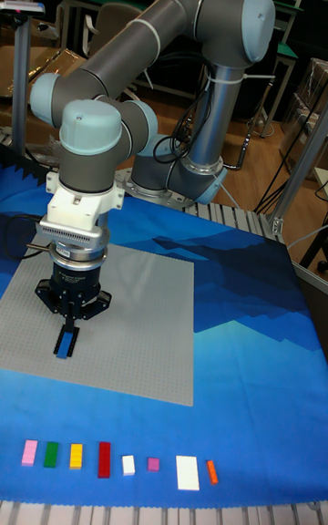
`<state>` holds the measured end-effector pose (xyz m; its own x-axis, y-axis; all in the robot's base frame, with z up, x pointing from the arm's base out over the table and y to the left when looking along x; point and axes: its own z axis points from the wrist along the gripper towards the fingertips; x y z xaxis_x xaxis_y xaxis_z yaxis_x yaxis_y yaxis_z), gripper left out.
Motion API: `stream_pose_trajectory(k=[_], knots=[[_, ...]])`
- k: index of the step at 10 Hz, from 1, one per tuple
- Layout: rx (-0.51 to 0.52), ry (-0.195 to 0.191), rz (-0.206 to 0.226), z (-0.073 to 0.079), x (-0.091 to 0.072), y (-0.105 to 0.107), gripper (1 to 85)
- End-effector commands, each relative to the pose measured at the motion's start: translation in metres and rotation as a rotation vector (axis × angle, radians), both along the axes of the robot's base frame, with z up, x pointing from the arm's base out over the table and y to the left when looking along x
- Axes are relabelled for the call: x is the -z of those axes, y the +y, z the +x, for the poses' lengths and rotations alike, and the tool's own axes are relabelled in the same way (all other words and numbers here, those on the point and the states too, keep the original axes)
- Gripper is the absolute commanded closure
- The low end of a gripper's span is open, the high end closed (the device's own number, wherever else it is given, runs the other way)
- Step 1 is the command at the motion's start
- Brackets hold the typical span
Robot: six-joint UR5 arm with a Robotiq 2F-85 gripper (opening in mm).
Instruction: Stack small Lego blocks one on top of the other
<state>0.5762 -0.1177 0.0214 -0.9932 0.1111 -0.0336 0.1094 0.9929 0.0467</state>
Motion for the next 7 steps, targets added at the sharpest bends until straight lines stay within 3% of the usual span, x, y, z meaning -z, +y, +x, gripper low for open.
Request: stream_pose_trajectory(k=[1,7], knots=[[0.0,0.001,-0.003,0.002,0.0024,-0.0008,84.7],[0.015,-0.001,-0.003,0.0113,-0.001,0.0003,84.7]])
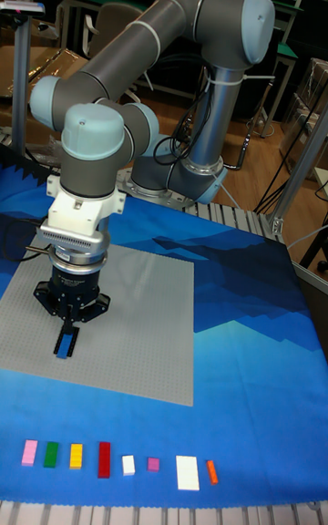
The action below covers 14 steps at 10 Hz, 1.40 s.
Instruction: Stack small Lego blocks one on top of the other
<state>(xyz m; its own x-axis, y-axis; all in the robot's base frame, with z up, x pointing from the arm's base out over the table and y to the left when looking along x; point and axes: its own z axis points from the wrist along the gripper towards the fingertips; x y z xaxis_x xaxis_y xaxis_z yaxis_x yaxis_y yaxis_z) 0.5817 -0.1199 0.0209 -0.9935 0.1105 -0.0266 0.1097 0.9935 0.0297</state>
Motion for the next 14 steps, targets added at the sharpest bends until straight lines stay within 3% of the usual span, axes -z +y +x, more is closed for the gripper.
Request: stream_pose_trajectory(k=[1,7,9,12,14], knots=[[0.02,-0.021,0.02,0.009,-0.001,0.004,84.7],[0.004,-0.051,0.019,0.015,0.009,0.003,84.7],[-0.011,-0.077,0.02,0.019,0.015,0.001,84.7],[-0.02,-0.067,0.036,0.017,0.011,0.0,84.7],[-0.024,-0.025,0.024,0.008,0.004,-0.006,84.7]])
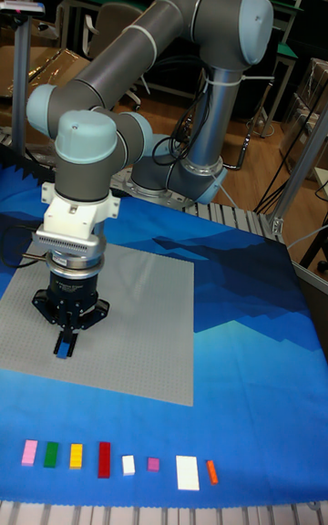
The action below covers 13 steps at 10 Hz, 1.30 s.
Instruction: Stack small Lego blocks one on top of the other
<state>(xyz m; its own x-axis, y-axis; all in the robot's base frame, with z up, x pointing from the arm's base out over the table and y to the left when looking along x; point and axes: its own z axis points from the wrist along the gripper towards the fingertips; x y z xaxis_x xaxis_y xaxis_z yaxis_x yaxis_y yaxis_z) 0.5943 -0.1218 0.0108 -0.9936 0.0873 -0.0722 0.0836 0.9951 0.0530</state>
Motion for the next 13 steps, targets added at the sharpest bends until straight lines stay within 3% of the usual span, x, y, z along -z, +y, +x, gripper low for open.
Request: stream_pose_trajectory(k=[1,3,5,8,13], knots=[[-0.002,0.056,0.003,-0.012,-0.012,-0.005,84.7],[0.003,0.099,-0.027,-0.02,-0.019,-0.01,84.7],[0.001,0.099,-0.024,-0.02,-0.019,-0.01,84.7],[-0.014,0.048,-0.026,-0.014,-0.011,-0.013,84.7],[-0.032,-0.004,-0.036,-0.004,-0.003,-0.016,84.7]])
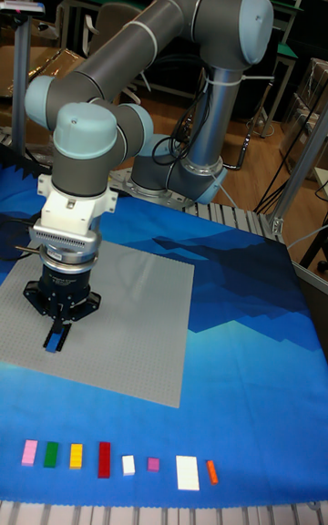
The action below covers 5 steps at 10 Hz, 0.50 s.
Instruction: Stack small Lego blocks one on top of the other
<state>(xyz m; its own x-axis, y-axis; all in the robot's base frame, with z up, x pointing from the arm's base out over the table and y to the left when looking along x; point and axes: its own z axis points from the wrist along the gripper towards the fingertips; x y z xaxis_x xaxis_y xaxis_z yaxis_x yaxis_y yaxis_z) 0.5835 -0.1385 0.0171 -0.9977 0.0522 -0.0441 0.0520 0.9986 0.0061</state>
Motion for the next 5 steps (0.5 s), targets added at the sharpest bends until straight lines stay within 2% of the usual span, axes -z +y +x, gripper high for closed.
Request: stream_pose_trajectory(k=[1,2,5], knots=[[-0.003,-0.042,0.011,0.0084,0.0036,0.0,84.7],[0.001,-0.058,0.016,0.0125,0.0052,0.0014,84.7],[-0.001,-0.068,0.025,0.0151,0.0033,0.0029,84.7]])
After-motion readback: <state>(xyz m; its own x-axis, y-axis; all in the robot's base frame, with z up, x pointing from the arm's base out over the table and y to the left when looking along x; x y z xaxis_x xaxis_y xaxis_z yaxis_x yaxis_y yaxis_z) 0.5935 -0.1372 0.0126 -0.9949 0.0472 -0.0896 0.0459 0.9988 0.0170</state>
